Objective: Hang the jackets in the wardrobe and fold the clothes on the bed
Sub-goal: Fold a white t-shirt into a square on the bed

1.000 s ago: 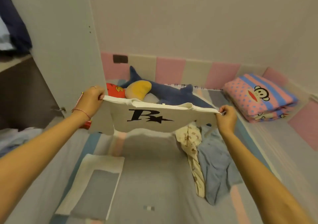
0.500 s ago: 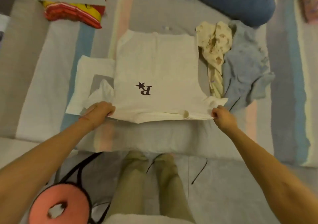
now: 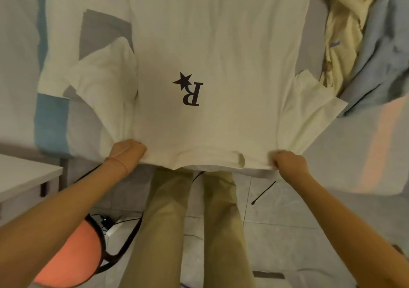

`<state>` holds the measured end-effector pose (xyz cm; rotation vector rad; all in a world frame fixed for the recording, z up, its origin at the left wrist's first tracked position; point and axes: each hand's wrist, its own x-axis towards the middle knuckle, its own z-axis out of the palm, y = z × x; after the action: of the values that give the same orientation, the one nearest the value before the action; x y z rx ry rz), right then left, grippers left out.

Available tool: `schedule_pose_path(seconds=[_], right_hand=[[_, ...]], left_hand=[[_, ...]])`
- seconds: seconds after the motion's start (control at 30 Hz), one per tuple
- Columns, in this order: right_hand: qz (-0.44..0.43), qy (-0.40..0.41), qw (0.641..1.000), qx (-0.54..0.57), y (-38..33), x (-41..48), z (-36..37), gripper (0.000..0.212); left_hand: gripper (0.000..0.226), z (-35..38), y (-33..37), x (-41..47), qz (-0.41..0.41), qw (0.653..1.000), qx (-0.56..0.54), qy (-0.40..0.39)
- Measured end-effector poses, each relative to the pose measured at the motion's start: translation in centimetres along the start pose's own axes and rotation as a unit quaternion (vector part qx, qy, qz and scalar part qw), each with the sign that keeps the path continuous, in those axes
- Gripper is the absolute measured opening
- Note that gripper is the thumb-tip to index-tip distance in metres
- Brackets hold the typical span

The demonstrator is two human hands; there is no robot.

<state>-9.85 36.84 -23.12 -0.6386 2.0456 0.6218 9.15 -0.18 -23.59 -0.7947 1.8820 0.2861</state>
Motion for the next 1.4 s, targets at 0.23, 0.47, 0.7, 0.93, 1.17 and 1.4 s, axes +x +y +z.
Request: schedule_pose_path(seconds=[0.23, 0.47, 0.7, 0.93, 1.17, 1.4], right_hand=[[0.051, 0.014, 0.995, 0.088, -1.6, 1.8, 0.8, 0.021], [-0.135, 0.370, 0.892, 0.223, -5.4, 8.1, -4.9, 0.052], [-0.112, 0.327, 0.931, 0.121, -4.0, 21.4, -16.9, 0.070], [-0.032, 0.303, 0.941, 0.145, 1.2, 30.3, -30.0, 0.079], [-0.004, 0.317, 0.935, 0.160, 4.5, 35.0, -35.5, 0.079], [0.056, 0.487, 0.798, 0.350, 8.9, 33.5, -34.6, 0.050]], left_hand=[[0.028, -0.5, 1.8, 1.4, 0.041, 0.981, 0.166, -0.089], [0.059, -4.7, 10.1, 5.2, 0.321, 0.896, 0.058, 0.300], [0.075, -17.1, 17.5, 16.5, 0.265, 0.903, 0.110, 0.320], [0.089, -31.6, 21.9, 23.7, 0.212, 0.908, 0.027, 0.361], [0.097, -36.6, 24.1, 26.5, 0.194, 0.918, 0.014, 0.346], [0.100, -37.8, 24.4, 27.0, 0.185, 0.926, 0.002, 0.329]])
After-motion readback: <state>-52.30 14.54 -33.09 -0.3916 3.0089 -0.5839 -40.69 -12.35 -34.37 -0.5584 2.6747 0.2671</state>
